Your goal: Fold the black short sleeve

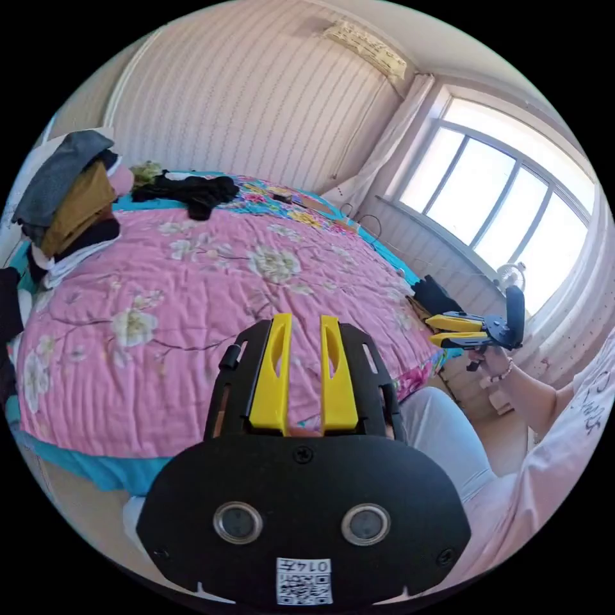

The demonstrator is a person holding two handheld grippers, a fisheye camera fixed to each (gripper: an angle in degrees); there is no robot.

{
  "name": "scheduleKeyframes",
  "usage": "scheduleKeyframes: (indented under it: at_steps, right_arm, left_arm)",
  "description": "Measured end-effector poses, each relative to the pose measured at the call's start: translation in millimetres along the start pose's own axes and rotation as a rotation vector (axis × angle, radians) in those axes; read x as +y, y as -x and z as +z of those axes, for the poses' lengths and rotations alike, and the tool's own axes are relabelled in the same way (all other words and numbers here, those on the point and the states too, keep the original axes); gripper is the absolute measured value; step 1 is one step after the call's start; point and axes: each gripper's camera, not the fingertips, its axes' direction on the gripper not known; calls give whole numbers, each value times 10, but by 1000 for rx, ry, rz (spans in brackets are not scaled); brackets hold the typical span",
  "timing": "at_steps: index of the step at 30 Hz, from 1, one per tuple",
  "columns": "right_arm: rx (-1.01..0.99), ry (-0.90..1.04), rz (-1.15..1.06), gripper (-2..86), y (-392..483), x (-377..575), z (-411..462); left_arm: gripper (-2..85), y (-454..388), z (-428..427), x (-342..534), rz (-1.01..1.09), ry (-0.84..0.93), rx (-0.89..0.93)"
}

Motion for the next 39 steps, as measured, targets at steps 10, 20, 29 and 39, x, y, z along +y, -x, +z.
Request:
scheduleKeyframes:
  at_steps: [10,20,29,39]
  right_arm:
    - [-378,-79,-496,141,2501,-2590,1261]
    - [-468,104,-402,209,4001,-4305,2951]
    - [-370,129,-280,141,4376,-5179,3708]
    - [-541,-7,-319,5,3949,-5045,3273]
  left_arm:
    - [113,2235,-2096,1173,-386,-218,-520]
    - [112,3725,-2529,837,-459,-282,-582]
    - [60,4581,-2273,880,-589,-200,-360]
    - [-9,4302,-2573,663,-450,-231,-373]
